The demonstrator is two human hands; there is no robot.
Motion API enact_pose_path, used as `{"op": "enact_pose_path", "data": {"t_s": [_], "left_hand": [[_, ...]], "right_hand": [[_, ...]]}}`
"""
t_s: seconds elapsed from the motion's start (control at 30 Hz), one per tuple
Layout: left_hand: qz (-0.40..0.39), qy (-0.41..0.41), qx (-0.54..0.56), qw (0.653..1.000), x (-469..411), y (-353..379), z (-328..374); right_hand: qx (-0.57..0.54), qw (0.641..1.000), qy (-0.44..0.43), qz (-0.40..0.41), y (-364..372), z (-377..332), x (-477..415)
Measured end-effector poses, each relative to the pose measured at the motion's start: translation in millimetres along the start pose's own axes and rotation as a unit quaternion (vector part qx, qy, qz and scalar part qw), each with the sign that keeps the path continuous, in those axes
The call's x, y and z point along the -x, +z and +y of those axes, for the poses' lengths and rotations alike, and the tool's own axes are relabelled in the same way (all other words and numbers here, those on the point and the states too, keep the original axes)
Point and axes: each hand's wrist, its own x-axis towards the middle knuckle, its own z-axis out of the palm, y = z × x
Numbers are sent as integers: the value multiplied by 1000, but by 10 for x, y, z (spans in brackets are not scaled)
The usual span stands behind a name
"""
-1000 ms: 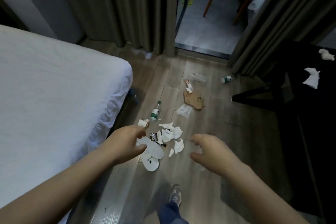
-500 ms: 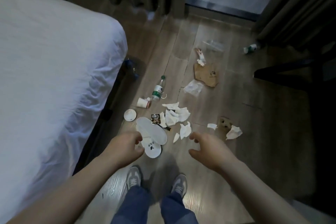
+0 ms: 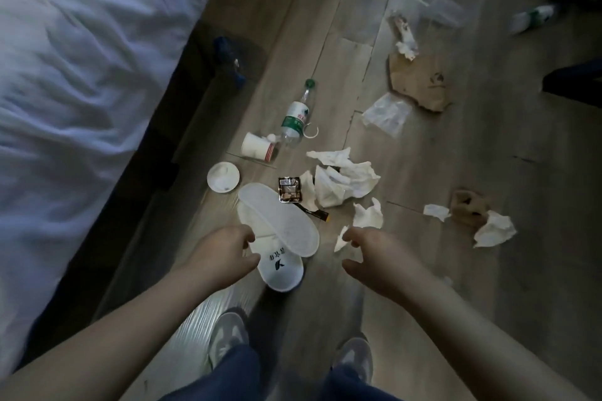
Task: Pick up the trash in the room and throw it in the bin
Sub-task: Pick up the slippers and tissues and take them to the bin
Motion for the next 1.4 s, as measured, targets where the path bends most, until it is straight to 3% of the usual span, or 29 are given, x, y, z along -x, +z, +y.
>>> {"op": "enact_pose_path", "data": {"t_s": [0.13,0.33,0.5,0.73,1.0,1.4], "left_hand": [[26,-17,-4,1000,-627,617,-377],[63,8,-7,998,-1386,1211,-873],[61,-1,-22,998,-1474,1407,-1002],[54,-26,24,998,-1290,1512,-1010],[74,-27,83,993,-1330,1624,-1121],[63,-41,201,977,-1515,1833,-1234]], "right_hand": [[22,999,-28,-8,596,131,-813],[162,980,-115,12,1232,256,-1783],[164,975,-150,14,1429,253,-1918],[72,992,-107,8,1617,281,-1658],[53,994,-90,28,1566,313,-1959],[54,996,-66,-14,1781,171,-2233]]}}
